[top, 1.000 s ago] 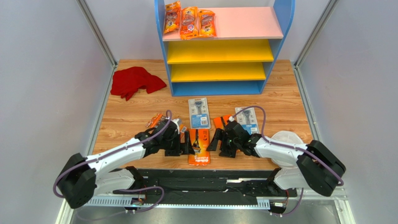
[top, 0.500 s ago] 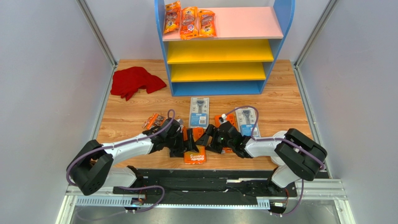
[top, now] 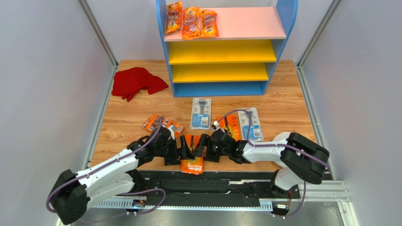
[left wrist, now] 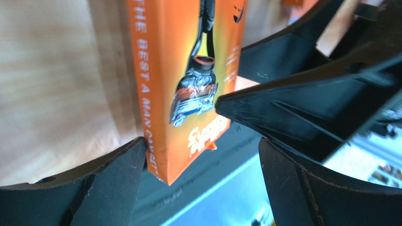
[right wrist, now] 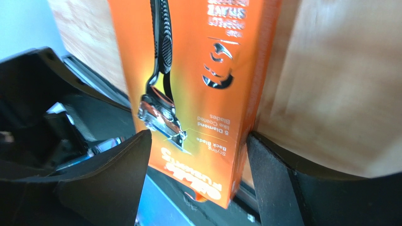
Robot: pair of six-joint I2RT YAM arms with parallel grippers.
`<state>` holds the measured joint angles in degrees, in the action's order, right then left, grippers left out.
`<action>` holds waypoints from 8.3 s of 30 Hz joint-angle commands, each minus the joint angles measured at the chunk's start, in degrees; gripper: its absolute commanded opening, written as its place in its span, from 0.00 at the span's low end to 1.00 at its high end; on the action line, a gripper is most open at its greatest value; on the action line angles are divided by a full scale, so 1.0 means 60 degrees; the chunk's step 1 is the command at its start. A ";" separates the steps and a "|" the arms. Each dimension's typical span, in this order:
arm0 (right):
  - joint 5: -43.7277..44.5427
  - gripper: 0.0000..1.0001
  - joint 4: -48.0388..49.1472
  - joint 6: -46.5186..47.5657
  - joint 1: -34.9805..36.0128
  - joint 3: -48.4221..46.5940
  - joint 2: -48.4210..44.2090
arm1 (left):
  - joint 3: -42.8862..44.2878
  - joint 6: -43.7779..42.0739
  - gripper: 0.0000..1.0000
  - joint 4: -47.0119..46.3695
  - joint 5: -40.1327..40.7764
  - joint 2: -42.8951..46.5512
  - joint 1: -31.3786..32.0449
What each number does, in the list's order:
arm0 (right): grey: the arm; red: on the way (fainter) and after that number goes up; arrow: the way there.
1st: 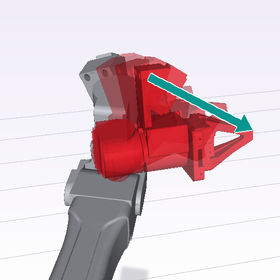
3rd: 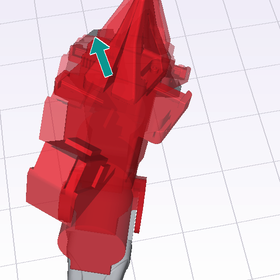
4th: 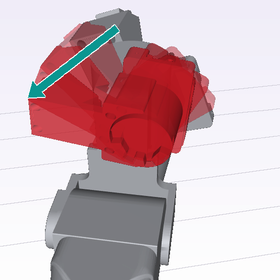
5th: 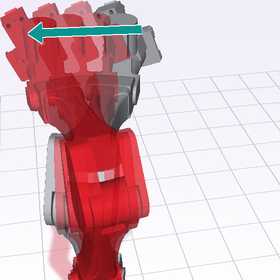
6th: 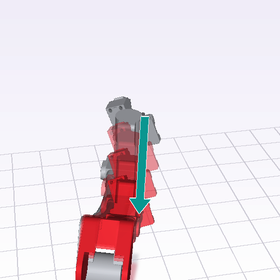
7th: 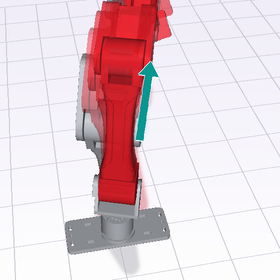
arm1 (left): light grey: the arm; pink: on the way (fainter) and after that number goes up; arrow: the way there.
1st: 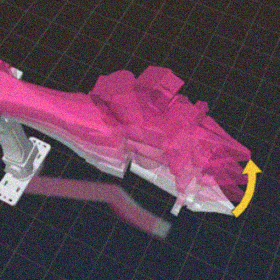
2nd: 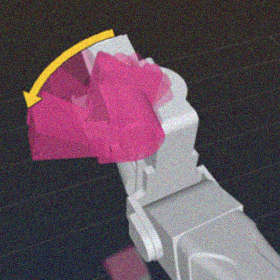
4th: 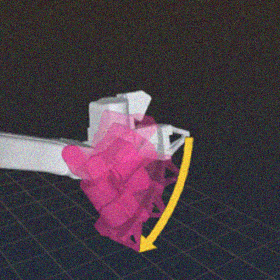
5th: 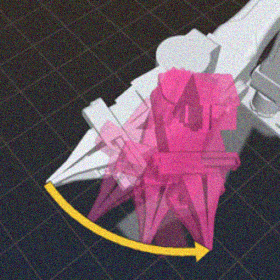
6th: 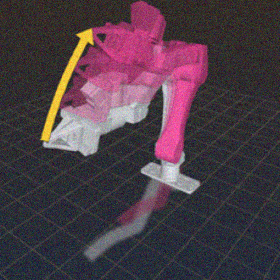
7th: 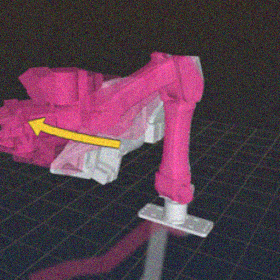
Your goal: Place and organize the shaving razors onto the shelf
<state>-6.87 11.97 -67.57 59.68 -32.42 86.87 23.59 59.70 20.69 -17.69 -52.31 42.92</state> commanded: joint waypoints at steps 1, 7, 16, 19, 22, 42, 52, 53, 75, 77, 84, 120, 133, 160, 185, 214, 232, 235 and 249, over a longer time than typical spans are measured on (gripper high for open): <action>-0.0584 0.78 -0.1509 -0.0647 0.1110 -0.0192 -0.0707 | 0.0213 0.0361 0.97 -0.0548 -0.0712 0.0603 0.0142; -0.0129 0.78 -0.1891 -0.1305 0.1800 0.0335 -0.1337 | -0.0124 0.1123 0.95 0.0007 -0.0699 0.1525 0.0756; 0.0632 0.80 -0.2624 -0.1804 0.2313 0.0789 -0.2245 | -0.0402 0.1300 0.95 0.1473 -0.0333 0.2742 0.1168; 0.1130 0.80 -0.2376 -0.2345 0.2445 0.1331 -0.2626 | -0.0563 0.1271 0.95 0.1635 -0.0274 0.2860 0.1182; 0.1993 0.80 -0.2068 -0.2771 0.2562 0.1931 -0.2978 | -0.0768 0.1241 0.95 0.1679 -0.0084 0.2874 0.1182; 0.3270 0.79 0.2163 -0.2889 0.2607 0.3339 -0.1971 | -0.1427 0.1431 0.95 0.0024 0.0298 0.1805 0.1182; 0.2697 0.31 0.3266 -0.2127 0.2723 0.2738 -0.1162 | -0.1209 0.1300 0.95 0.0476 0.0340 0.1951 0.1182; 0.2916 0.26 0.3090 -0.2170 0.2768 0.2753 -0.1322 | -0.1063 0.1271 0.95 0.0797 0.0399 0.2024 0.1182; 0.3899 0.25 -0.6443 -0.1599 0.2827 0.3207 -1.1542 | -0.0255 0.0289 0.98 0.1124 0.0621 0.3796 0.1168; 0.4089 0.24 -0.7409 -0.1687 0.2827 0.3090 -1.2059 | -0.0401 0.0318 0.98 0.0569 0.0474 0.3870 0.1168; 0.3929 0.24 -0.7474 -0.1366 0.2841 0.2710 -1.1800 | -0.0461 -0.0018 0.99 -0.0488 -0.0053 0.3754 0.1168; 0.0150 0.24 -0.4206 0.1975 0.2827 -0.0074 -0.6700 | -0.2365 0.0187 0.69 -0.5220 -0.0815 0.4003 0.1168; 0.0924 0.40 -0.4601 0.1916 0.2827 -0.0162 -0.6831 | -0.1852 -0.0312 0.00 -0.4313 -0.0816 0.3958 0.1168; 0.3973 0.98 -0.5614 0.0627 0.2827 0.0760 -1.0537 | -0.0284 0.0888 0.00 -0.6580 0.1382 0.2420 0.0040; 0.3914 0.42 -0.2361 0.0802 0.2856 0.2226 -1.0758 | -0.1852 0.2720 0.00 -1.0581 0.0649 0.1732 -0.0107; 0.4148 0.00 -0.3400 0.0876 0.2856 0.1742 -1.0758 | 0.1206 -0.1100 0.99 -0.1111 0.2726 0.3959 -0.0121; 0.4821 0.00 -0.4163 0.1140 0.2856 0.0586 -0.9705 | 0.2587 -0.0796 0.99 0.4521 0.6245 0.3562 -0.0121; 0.5157 0.00 -0.4031 0.1110 0.2856 0.0323 -0.9397 | 0.2396 -0.0795 0.99 0.4374 0.6069 0.3694 -0.0107; 0.3917 0.00 -0.4104 0.2692 0.1744 -0.3485 -0.6804 | 0.1854 -0.0927 0.99 0.4243 0.5366 0.3475 -0.0121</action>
<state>20.69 -16.05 -55.61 72.40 -45.56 43.22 35.24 54.15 47.35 16.16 -31.44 42.24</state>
